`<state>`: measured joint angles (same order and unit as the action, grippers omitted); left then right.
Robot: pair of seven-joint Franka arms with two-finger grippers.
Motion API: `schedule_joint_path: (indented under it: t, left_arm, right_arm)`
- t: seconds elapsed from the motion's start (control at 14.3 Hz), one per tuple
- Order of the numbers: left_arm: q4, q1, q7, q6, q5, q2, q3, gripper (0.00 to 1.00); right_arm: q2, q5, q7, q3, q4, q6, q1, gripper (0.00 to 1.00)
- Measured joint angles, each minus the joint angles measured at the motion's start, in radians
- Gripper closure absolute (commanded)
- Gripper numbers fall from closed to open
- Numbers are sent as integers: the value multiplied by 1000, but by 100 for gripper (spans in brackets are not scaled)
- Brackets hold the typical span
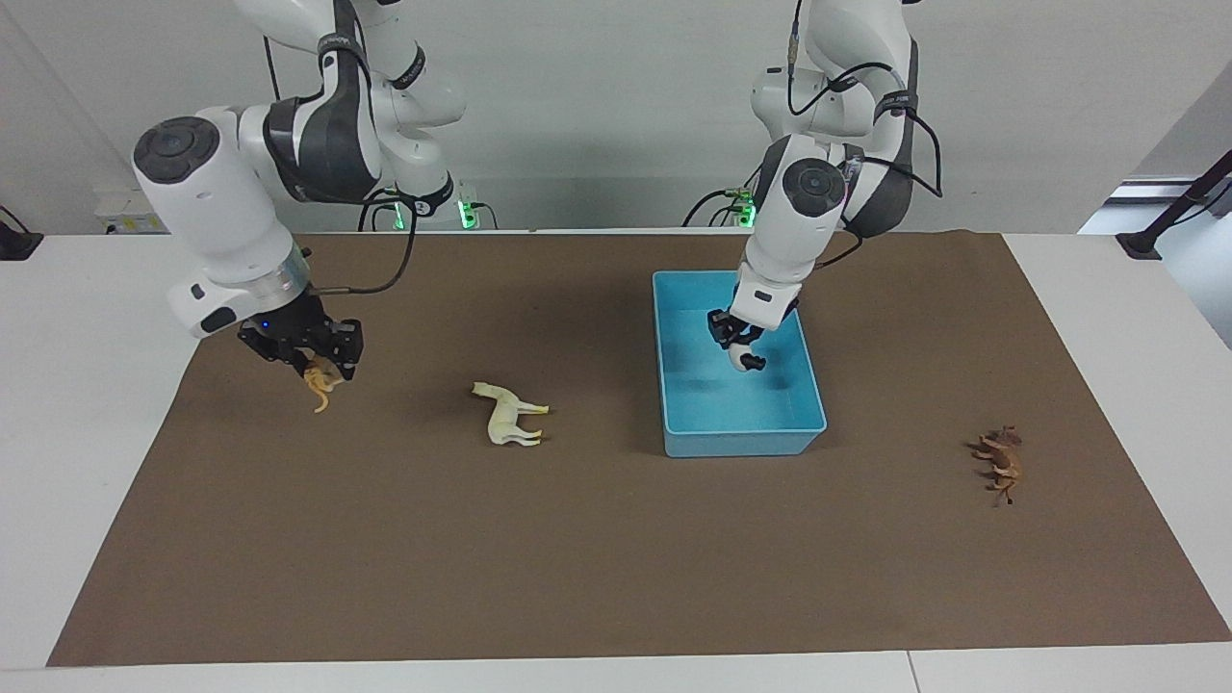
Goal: Put all toys into storage box
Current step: 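Drop the panda into the box while the right gripper lifts the tiger, then carry the tan tiger into the box with the right gripper and release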
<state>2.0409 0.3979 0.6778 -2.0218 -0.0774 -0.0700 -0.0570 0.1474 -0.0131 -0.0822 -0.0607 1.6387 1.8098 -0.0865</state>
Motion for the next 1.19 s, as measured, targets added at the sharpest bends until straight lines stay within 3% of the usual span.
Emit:
schedule_joint_path:
  t: [0.07, 0.49, 0.84, 0.98, 1.19]
  left_arm:
    - [17, 0, 0, -4, 0, 12, 3, 0]
    - [16, 0, 0, -20, 0, 35, 10, 0]
    - [-10, -13, -36, -40, 29, 38, 30, 0]
    - [-38, -93, -102, -35, 76, 35, 33, 0]
    - [-145, -292, -419, 48, 80, 7, 40, 0]
  right_arm:
    - [-12, 0, -1, 12, -17, -23, -1, 100]
    - [-59, 0, -45, 62, -35, -53, -17, 100]
    - [-66, -1, -262, 69, -68, -53, -168, 100]
    - [-66, -1, -344, 71, -78, -53, -232, 100]
    - [-66, -1, -426, 73, -100, -40, -292, 100]
